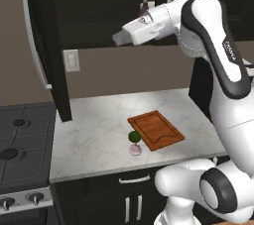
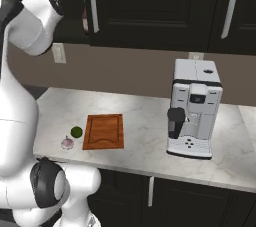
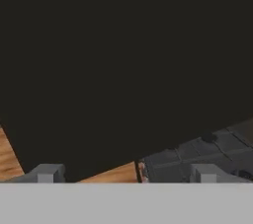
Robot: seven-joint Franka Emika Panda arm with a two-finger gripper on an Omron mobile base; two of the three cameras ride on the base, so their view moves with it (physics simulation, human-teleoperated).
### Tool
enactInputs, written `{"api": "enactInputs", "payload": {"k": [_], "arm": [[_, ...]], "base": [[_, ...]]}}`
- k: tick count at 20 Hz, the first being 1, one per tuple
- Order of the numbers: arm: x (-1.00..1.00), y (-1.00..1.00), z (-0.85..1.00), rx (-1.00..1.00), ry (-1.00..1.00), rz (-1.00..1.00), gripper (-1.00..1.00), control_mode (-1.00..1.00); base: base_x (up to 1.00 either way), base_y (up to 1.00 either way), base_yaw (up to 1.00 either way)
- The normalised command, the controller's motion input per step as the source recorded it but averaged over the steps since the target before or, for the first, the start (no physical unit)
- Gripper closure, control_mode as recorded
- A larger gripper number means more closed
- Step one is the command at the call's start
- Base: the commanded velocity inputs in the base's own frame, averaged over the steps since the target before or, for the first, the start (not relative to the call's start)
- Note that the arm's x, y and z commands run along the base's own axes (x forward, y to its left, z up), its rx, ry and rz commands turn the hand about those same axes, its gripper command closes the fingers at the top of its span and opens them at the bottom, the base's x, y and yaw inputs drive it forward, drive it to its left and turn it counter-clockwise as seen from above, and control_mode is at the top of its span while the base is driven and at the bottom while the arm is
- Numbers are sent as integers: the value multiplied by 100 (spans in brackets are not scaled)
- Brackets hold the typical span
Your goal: Open the cabinet. Place the bowl and condiment on the counter. Then place the lime and garlic on the cutting board.
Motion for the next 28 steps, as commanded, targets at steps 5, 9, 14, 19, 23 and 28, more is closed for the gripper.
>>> {"api": "enactInputs", "payload": {"k": [5, 9, 14, 19, 23, 28], "arm": [[-14, -11, 0, 0, -10, -33, -100, -100], [-5, -46, 0, 0, 0, -37, -100, -100], [-1, -76, 0, 4, 6, -36, -100, -100], [0, -81, 1, 7, 16, -34, -100, -100], [0, -60, 3, 8, 21, -39, -100, -100], [2, -42, 2, 5, 19, -44, -100, -100]], "base": [[0, 0, 0], [0, 0, 0], [0, 0, 0], [0, 0, 0], [0, 0, 0], [0, 0, 0]]}}
